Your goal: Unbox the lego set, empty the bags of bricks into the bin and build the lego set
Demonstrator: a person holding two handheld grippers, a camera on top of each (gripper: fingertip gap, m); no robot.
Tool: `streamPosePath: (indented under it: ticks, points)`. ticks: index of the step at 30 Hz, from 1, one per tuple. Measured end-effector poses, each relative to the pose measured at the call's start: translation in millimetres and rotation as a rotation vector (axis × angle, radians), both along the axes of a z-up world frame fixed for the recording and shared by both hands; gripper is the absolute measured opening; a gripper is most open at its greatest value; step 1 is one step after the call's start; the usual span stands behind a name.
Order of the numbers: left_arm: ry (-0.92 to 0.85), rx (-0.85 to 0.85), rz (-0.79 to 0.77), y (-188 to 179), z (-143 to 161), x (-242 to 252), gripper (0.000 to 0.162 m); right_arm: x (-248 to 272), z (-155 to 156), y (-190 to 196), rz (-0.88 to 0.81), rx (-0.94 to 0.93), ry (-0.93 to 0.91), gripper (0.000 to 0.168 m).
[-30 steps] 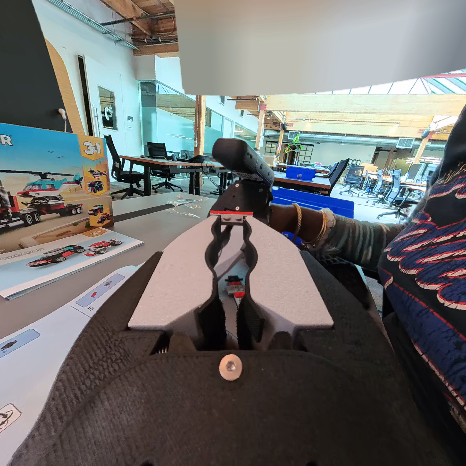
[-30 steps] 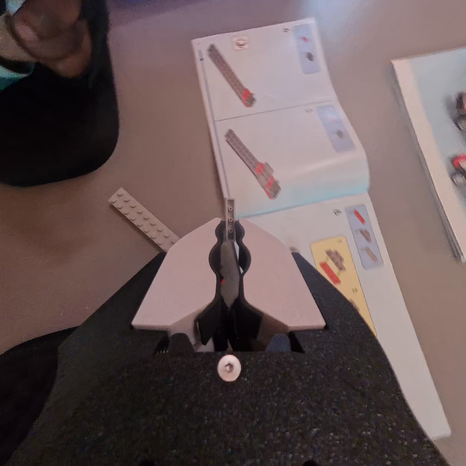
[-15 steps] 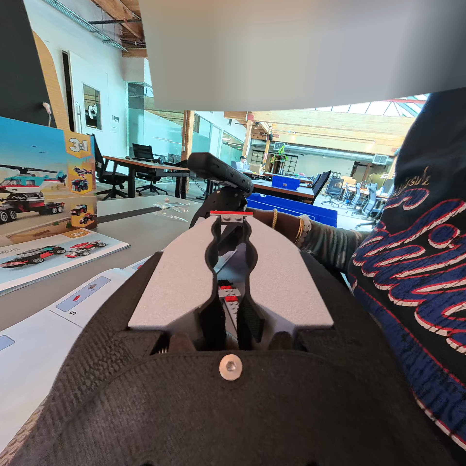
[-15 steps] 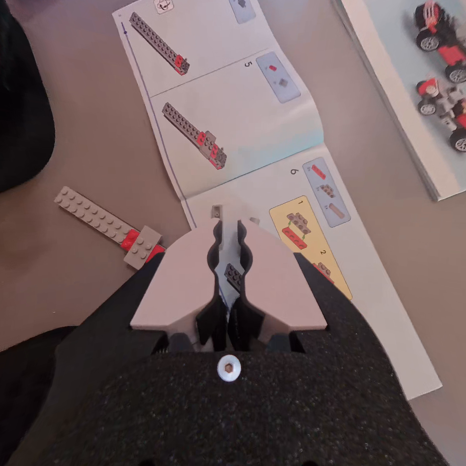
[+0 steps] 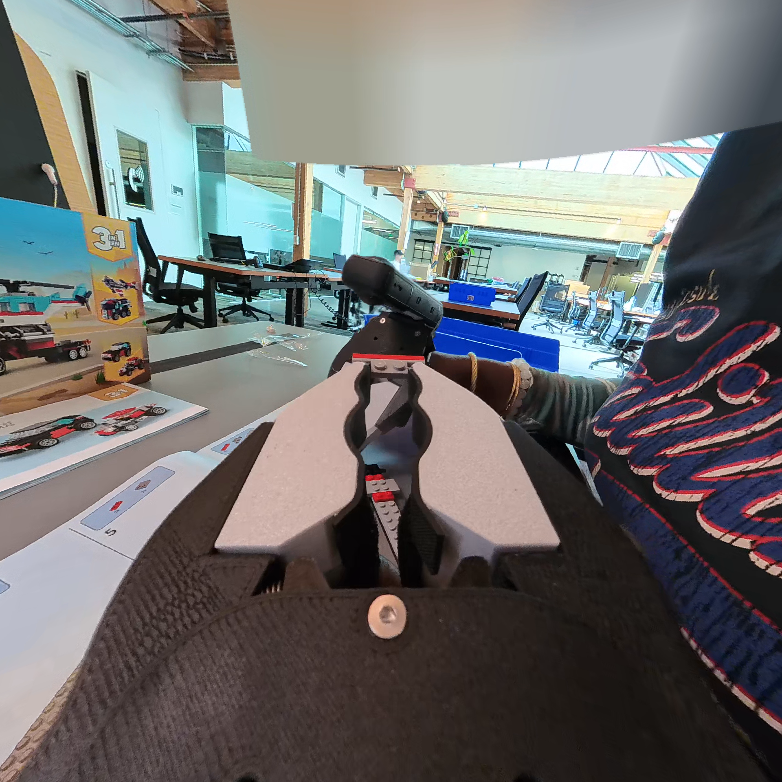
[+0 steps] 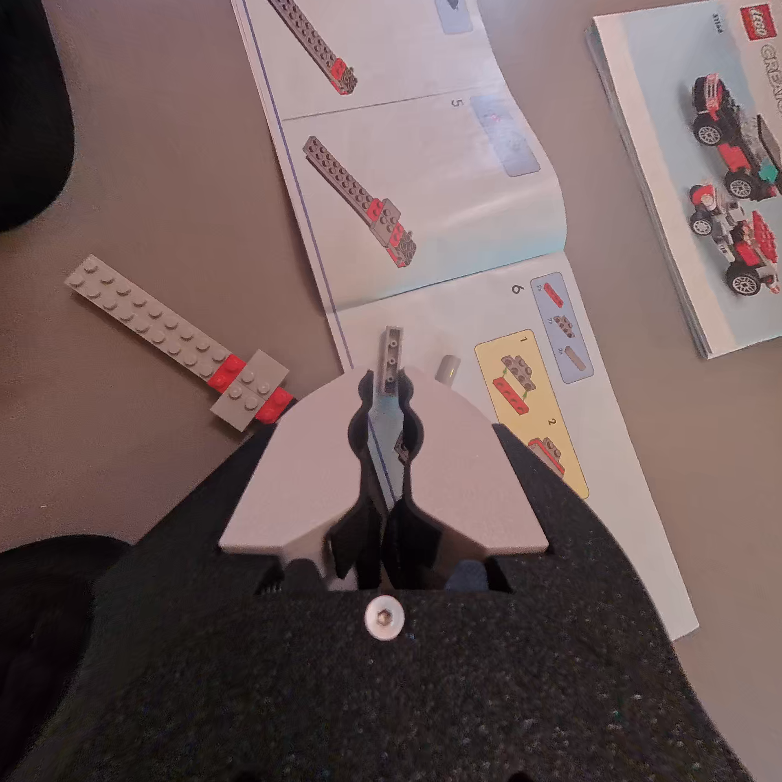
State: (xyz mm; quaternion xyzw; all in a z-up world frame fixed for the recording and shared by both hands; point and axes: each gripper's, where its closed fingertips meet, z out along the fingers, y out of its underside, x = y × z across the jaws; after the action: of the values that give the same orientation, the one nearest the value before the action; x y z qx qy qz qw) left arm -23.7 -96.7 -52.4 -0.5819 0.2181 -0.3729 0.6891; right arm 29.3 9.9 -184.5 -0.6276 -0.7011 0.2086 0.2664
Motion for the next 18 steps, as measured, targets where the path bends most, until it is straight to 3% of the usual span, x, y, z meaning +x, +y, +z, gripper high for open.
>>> streamPosePath:
  ticks: [7,13,18]
  points:
    - [0.014,0.006,0.002,-1,0,1,0.016,-2,7,-2,-0.010,-0.086,0.049,0.006]
    - [0.038,0.008,-0.009,-2,-2,5,0.016,7,5,-11,-0.180,-0.562,0.044,0.006]
    - [0.045,0.015,-0.012,-3,-2,6,0.016,16,-3,4,-0.281,-0.572,-0.002,0.006]
